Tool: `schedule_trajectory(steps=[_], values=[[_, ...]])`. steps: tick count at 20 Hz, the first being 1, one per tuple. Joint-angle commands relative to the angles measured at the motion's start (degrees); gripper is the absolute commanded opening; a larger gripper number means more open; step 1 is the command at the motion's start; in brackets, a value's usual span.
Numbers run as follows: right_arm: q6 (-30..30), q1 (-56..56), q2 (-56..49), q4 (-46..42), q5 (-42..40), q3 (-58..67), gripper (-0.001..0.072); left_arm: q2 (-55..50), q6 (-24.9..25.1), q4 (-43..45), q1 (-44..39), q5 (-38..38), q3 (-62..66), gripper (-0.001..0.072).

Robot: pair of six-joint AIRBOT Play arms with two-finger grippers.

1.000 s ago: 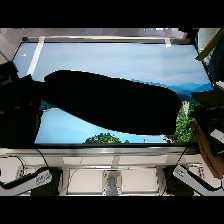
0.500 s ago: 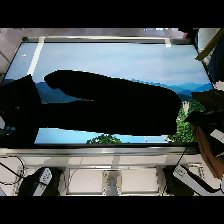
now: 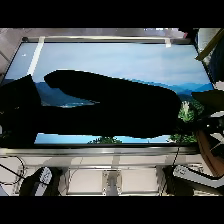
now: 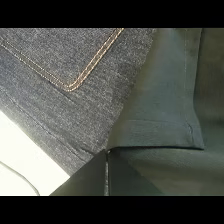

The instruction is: Fold the clothes and pants, and hang the long-sleeved shirts on hangers.

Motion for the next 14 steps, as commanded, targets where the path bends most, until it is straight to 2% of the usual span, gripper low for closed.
schedule_trajectory(steps=[1,3,6,8,10,14], values=[[-4.6,0.0,0.8,3.1,5.5,1.1,0.0026,0.1,0.0,0.0,0.2,-0.1,1.6,0.0006],[-2.6,0.0,4.7,0.2,6.8,7.1,0.0026,0.1,0.0,-0.2,0.2,-2.1,5.1,0.0006],[1.6,0.0,8.8,-10.1,14.6,18.6,0.0026,0.2,0.0,-1.6,0.2,-5.2,9.1,0.0005],[2.9,0.0,10.6,-16.0,15.2,21.1,0.0026,0.2,0.0,-6.3,0.2,-6.4,8.5,0.0006],[3.8,0.0,11.1,-19.7,14.5,19.2,0.0026,0.4,0.0,-9.6,0.2,-7.1,5.9,0.0005],[4.9,0.0,11.1,-26.4,4.5,7.4,0.0026,1.9,0.0,-4.1,0.2,-7.5,-4.7,0.0006]])
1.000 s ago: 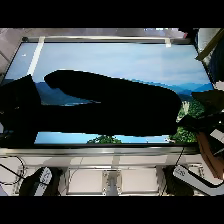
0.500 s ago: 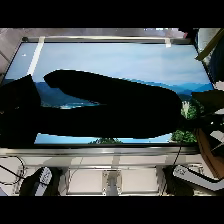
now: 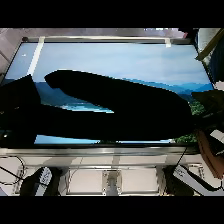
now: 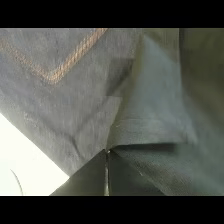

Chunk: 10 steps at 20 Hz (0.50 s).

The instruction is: Fold the clothes and pants, and hang the long-sleeved shirts on hangers.

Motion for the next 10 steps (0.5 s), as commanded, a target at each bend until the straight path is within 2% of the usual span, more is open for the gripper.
schedule_trajectory(steps=[1,3,6,7,8,9,10], values=[[2.8,0.0,0.5,-8.9,-8.7,-8.4,0.0026,1.3,0.0,3.8,0.1,-1.0,-8.8,0.0005],[5.2,0.0,0.4,-12.4,-11.9,-11.3,0.0027,1.4,0.0,6.0,0.1,-1.0,-12.9,0.0006],[6.1,0.0,0.5,-13.2,-12.2,-9.4,0.0027,1.5,0.0,8.0,0.1,0.7,-14.6,0.0007],[6.8,0.0,0.5,-13.0,-11.2,-8.0,0.003,1.6,0.0,8.3,0.1,1.5,-13.8,0.0085],[6.8,0.0,0.5,-12.7,-9.4,-5.8,0.0129,1.6,0.0,8.3,0.1,2.1,-12.0,0.0447],[6.8,0.0,0.7,-12.8,-7.3,-3.0,0.0369,1.6,0.0,8.3,0.1,2.3,-9.6,0.072],[6.8,0.0,1.2,-12.8,-5.6,0.1,0.0452,1.6,0.0,8.3,0.1,2.3,-5.9,0.0702]])
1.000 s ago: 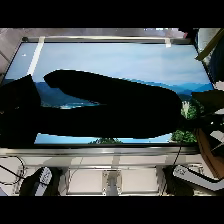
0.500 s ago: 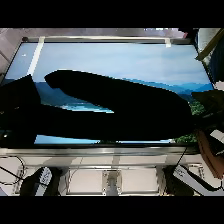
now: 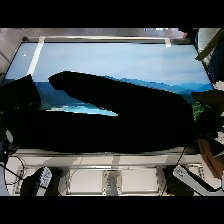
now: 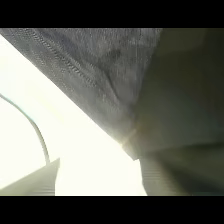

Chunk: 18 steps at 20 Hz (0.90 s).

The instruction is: Fold the clothes and pants, and hang the long-sleeved shirts on hangers.

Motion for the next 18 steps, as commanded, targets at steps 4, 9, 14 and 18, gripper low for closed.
schedule_trajectory(steps=[4,9,14,18], values=[[2.4,0.0,4.4,0.7,4.9,20.9,0.0452,0.0,0.0,-3.8,0.0,7.8,22.0,0.0701],[5.5,0.0,6.4,10.7,-1.2,29.9,0.0452,-8.4,2.3,-16.5,-3.2,13.5,32.5,0.0698],[6.5,0.0,5.2,20.4,2.7,29.7,0.0451,-21.4,8.1,-17.7,-12.3,7.8,32.9,0.0697],[6.7,0.0,5.2,19.6,5.9,29.7,0.0451,-27.3,7.3,-4.0,-12.0,-6.5,32.8,0.0669]])
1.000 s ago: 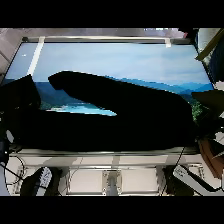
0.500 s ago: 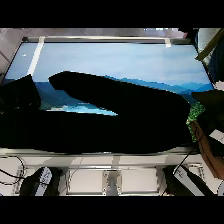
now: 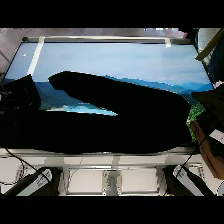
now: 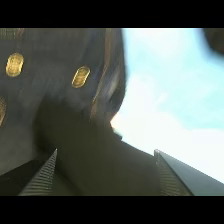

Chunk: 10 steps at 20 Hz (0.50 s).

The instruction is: Fold the clothes and pants, and hang the long-sleeved shirts on hangers.

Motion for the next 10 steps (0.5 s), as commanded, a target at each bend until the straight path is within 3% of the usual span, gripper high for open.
schedule_trajectory(steps=[1,2,10], values=[[1.0,0.0,-0.1,1.8,2.0,0.3,0.0451,-5.7,-0.2,10.3,-0.4,-9.6,0.3,0.0588],[1.8,0.0,-0.1,1.9,1.9,0.3,0.0451,-6.8,-1.2,12.2,0.1,-9.4,0.3,0.0553],[2.2,0.0,-0.1,1.9,2.9,0.3,0.0451,-14.4,-5.8,13.4,5.7,-8.9,0.2,0.0553]])
